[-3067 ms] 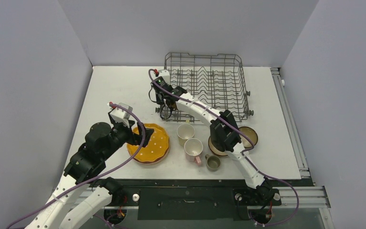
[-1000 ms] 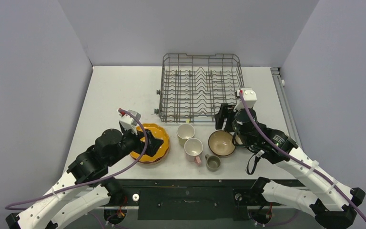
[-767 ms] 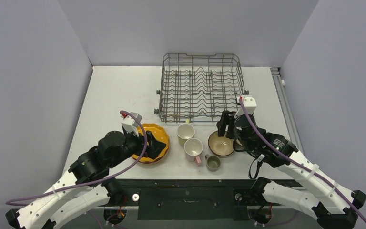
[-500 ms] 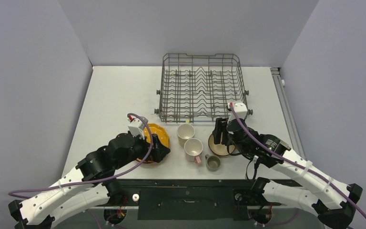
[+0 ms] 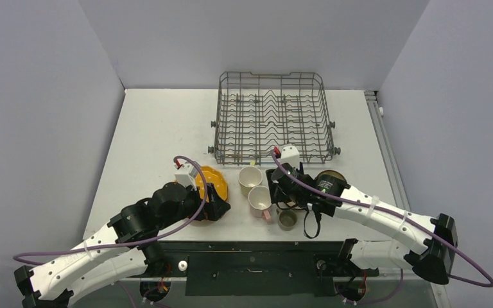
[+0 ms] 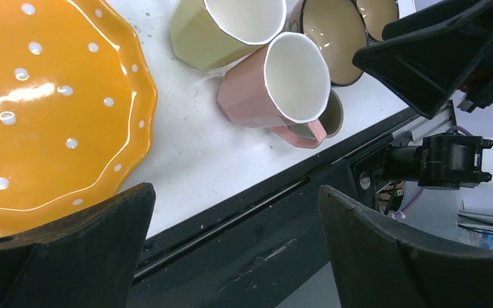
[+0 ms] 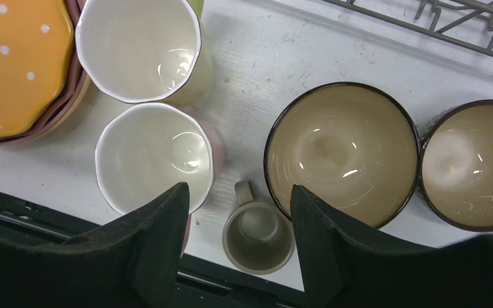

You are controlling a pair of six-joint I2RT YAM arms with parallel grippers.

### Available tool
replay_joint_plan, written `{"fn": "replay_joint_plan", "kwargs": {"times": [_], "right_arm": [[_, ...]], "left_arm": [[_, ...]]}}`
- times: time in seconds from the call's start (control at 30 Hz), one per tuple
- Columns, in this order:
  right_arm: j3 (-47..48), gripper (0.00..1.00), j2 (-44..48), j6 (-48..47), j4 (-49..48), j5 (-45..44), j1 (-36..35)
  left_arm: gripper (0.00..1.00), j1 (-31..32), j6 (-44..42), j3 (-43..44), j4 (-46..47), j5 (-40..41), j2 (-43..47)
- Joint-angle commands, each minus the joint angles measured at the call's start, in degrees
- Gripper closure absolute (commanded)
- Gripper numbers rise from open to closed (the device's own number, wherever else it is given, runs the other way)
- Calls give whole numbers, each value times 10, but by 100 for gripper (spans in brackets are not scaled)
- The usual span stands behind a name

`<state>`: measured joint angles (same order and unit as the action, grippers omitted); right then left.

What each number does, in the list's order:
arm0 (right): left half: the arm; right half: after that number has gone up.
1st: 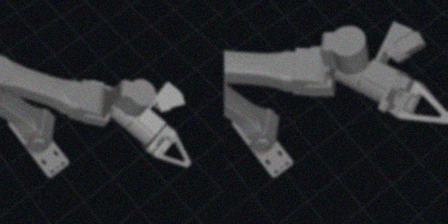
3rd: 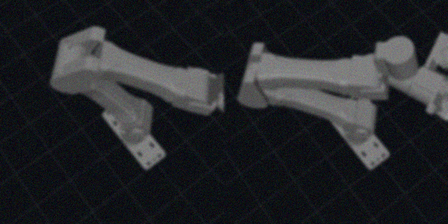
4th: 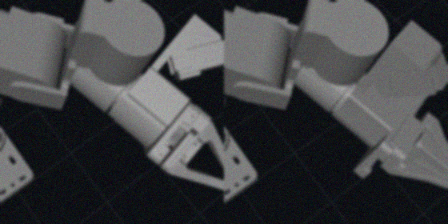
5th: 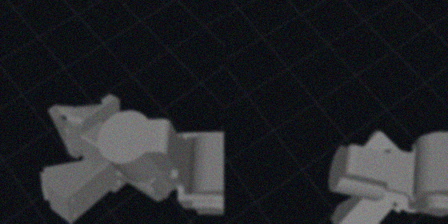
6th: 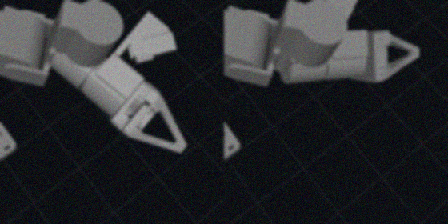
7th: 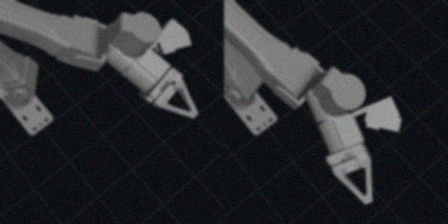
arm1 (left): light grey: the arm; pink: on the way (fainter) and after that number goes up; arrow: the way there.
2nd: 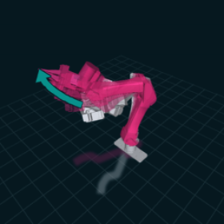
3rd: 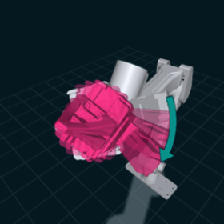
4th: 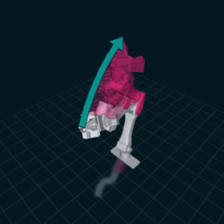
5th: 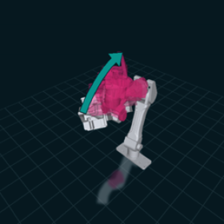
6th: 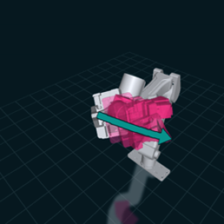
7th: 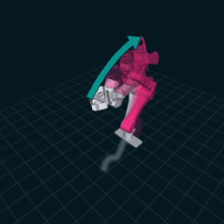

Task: Load the mixed dishes into the dish rack
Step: Pick up the cup at the center of the board.

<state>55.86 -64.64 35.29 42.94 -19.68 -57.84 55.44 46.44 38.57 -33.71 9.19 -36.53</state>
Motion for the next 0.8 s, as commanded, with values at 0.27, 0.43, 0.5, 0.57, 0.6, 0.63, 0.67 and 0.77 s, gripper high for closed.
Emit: {"fn": "replay_joint_plan", "kwargs": {"times": [0.27, 0.43, 0.5, 0.57, 0.6, 0.63, 0.67, 0.77], "right_arm": [[53, 49, -91, -1, -35, 8, -3], [66, 54, -126, -11, -32, 21, -2], [70, 56, -135, -15, -29, 22, -2], [69, 58, -141, -16, -27, 24, 0], [69, 59, -144, -18, -27, 27, 0], [68, 60, -149, -19, -27, 30, 2], [67, 63, -153, -21, -27, 36, 3], [65, 67, -165, -22, -30, 45, 5]], "left_arm": [[4, 4, 9, -17, -6, 1, 41], [4, 4, 6, -20, -16, 2, 56], [4, 4, 3, -19, -23, 4, 62], [4, 4, 1, -18, -33, 7, 68], [4, 3, 0, -19, -35, 8, 74], [4, 3, 1, -21, -36, 8, 77], [4, 3, 1, -24, -36, 8, 82], [4, 3, 1, -30, -33, 3, 90]]}}
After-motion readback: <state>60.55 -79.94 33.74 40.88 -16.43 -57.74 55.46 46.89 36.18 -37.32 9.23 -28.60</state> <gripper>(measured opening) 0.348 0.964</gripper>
